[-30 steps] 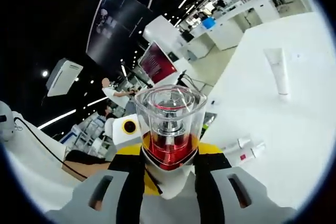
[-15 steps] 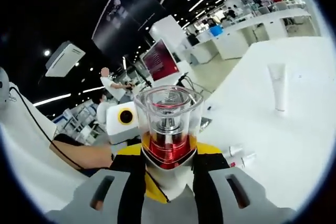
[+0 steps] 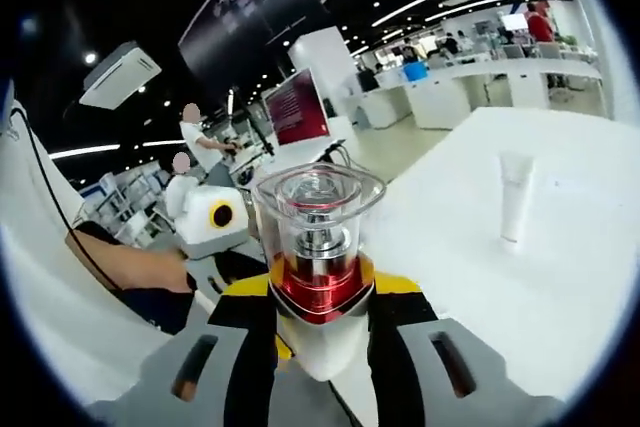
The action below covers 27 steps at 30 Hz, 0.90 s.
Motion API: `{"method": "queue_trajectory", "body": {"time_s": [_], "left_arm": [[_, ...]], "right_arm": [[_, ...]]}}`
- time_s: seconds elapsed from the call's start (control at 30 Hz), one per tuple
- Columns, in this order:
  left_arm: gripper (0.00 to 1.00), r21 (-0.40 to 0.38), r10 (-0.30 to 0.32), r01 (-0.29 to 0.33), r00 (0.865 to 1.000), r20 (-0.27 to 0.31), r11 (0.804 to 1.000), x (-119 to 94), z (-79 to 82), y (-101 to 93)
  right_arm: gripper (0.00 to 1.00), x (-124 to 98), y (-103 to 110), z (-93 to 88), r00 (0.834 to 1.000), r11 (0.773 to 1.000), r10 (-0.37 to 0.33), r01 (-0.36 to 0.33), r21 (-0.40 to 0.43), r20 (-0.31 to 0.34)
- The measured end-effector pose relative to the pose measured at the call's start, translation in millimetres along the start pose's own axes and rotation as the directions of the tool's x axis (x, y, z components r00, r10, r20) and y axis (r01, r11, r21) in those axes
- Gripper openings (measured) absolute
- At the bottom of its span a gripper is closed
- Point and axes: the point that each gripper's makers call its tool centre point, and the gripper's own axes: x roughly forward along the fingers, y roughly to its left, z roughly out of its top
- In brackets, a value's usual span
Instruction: Arrange the skincare products in the storage area until every visible bottle or jar stands upright without overlapping.
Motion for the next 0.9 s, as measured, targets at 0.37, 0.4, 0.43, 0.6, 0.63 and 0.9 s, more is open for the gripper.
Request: {"method": "queue_trajectory", "body": {"time_s": [0.37, 0.4, 0.43, 0.6, 0.63, 0.9], "left_arm": [[0.58, 0.116, 0.284, -0.261, 0.917, -0.278, 0.958, -31, -81.5, 57.5], [0.6, 0.127, 0.299, -0.274, 0.91, -0.287, 0.953, -33, -86.4, 60.6], [0.62, 0.144, 0.317, -0.287, 0.903, -0.288, 0.947, -36, -89.9, 63.6], [0.62, 0.201, 0.405, -0.361, 0.877, -0.259, 0.911, -49, -106.7, 75.9], [0.6, 0.209, 0.416, -0.37, 0.874, -0.25, 0.905, -51, -108.5, 77.2], [0.48, 0.243, 0.454, -0.405, 0.869, -0.198, 0.882, -49, -96.8, 85.5]], "right_arm": [[0.31, -4, -37, 6.7, 0.996, 0.996, -0.084, 0.085, -0.037, 0.021], [0.32, -4, -41, 7.3, 0.996, 0.995, -0.09, 0.091, -0.038, 0.022], [0.32, -4, -46, 8.1, 0.995, 0.994, -0.1, 0.101, -0.042, 0.021], [0.32, -4, -70, 13.4, 0.989, 0.987, -0.147, 0.149, -0.06, 0.032], [0.32, -4, -74, 14.2, 0.987, 0.985, -0.156, 0.158, -0.066, 0.034], [0.32, -3, -121, 20.6, 0.969, 0.96, -0.243, 0.247, -0.13, 0.046]]}}
